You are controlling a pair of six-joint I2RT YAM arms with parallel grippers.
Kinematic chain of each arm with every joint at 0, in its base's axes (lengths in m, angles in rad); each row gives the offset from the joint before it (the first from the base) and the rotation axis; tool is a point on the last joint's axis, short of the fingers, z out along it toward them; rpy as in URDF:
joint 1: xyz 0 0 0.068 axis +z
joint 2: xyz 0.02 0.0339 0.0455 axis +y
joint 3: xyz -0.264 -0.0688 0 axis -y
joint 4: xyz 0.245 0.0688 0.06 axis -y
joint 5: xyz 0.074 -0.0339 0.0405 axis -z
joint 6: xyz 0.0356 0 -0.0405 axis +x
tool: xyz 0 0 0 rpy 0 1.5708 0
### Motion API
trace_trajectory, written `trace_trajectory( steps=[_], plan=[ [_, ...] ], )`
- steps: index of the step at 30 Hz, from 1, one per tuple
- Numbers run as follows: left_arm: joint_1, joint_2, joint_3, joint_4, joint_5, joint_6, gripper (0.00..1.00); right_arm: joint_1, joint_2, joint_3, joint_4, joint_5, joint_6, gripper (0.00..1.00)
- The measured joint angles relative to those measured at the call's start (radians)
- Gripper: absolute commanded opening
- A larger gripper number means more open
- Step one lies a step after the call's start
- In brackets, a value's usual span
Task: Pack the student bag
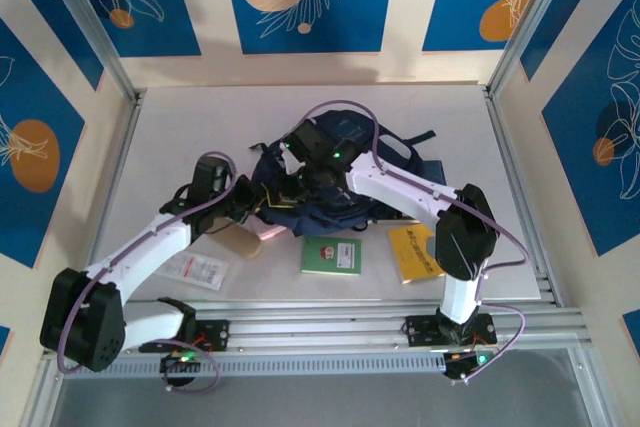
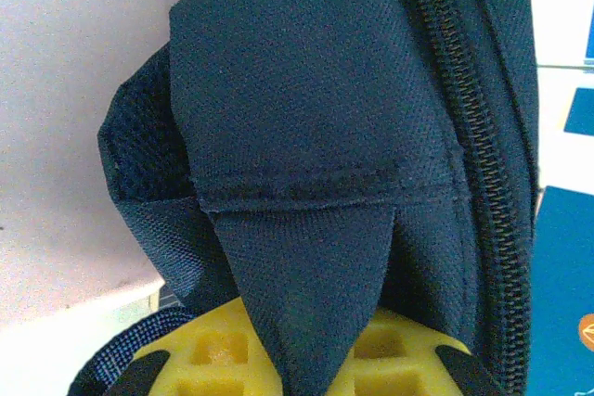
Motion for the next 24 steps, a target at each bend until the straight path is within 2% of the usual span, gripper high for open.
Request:
trace_trajectory(
  steps=[9, 15, 20, 24],
  plan=[
    [-0.049, -0.006, -0.014, 0.007, -0.071, 0.000, 0.00, -0.045, 0.027, -0.002, 0.014, -0.084, 0.055, 0.00],
    [-0.131, -0.006, -0.029, 0.031, -0.143, 0.010, 0.02, -0.071, 0.024, -0.019, 0.014, -0.094, 0.072, 0.00],
    [-0.203, -0.003, -0.028, 0.029, -0.155, 0.085, 0.32, -0.090, -0.021, -0.059, 0.005, -0.093, 0.072, 0.00],
    [-0.222, -0.028, -0.010, -0.065, -0.148, 0.200, 0.51, -0.103, -0.084, -0.129, 0.020, -0.093, 0.067, 0.00]
  ],
)
